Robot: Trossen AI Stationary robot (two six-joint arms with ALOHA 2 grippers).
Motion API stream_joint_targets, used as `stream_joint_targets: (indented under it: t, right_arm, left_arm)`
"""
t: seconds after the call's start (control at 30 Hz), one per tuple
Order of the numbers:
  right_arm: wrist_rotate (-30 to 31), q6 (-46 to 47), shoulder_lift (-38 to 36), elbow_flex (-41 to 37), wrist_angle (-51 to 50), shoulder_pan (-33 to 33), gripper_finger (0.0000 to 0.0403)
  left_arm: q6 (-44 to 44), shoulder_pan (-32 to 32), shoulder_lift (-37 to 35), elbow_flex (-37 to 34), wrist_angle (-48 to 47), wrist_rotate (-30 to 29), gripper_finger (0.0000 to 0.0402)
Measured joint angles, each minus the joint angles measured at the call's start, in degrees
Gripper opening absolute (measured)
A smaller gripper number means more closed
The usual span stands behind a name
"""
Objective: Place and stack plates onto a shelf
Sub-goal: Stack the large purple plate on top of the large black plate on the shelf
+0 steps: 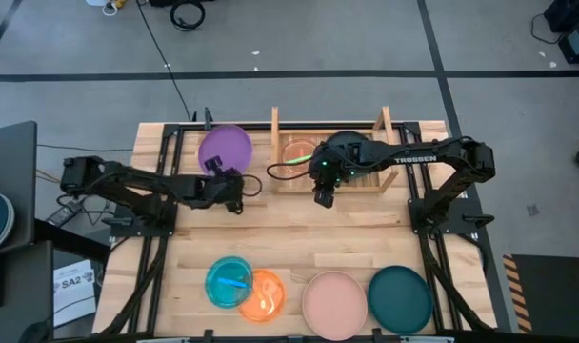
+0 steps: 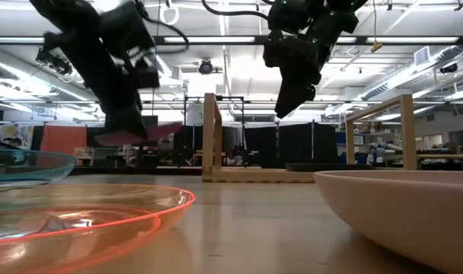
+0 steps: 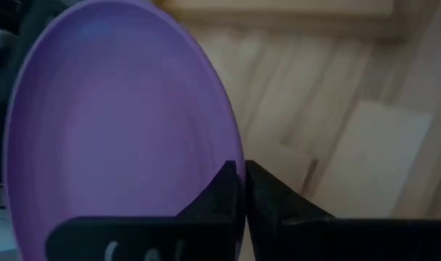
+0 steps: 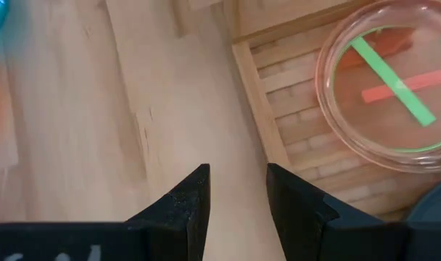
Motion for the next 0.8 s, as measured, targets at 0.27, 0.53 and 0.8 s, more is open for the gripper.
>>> stream_joint_targets:
  t: [0.27,0.53,0.8]
  right_arm:
    - [0.1,7.7,0.0,0.0,6.6,-1.4,0.0141]
    - [0.0,14.3,-0.1,0.0,26.3,-4.4,0.0141]
    - [0.0,15.4,-0.1,0.0,48.1,-6.6,0.0141]
  left_arm:
    - [2.7,-7.3,-6.5,0.2,2.4,-12.4,0.0016]
    - [16.7,-14.0,-8.6,0.0,7.1,-18.5,0.0016]
    - [30.2,-16.6,-8.7,0.1,9.2,-19.6,0.0016]
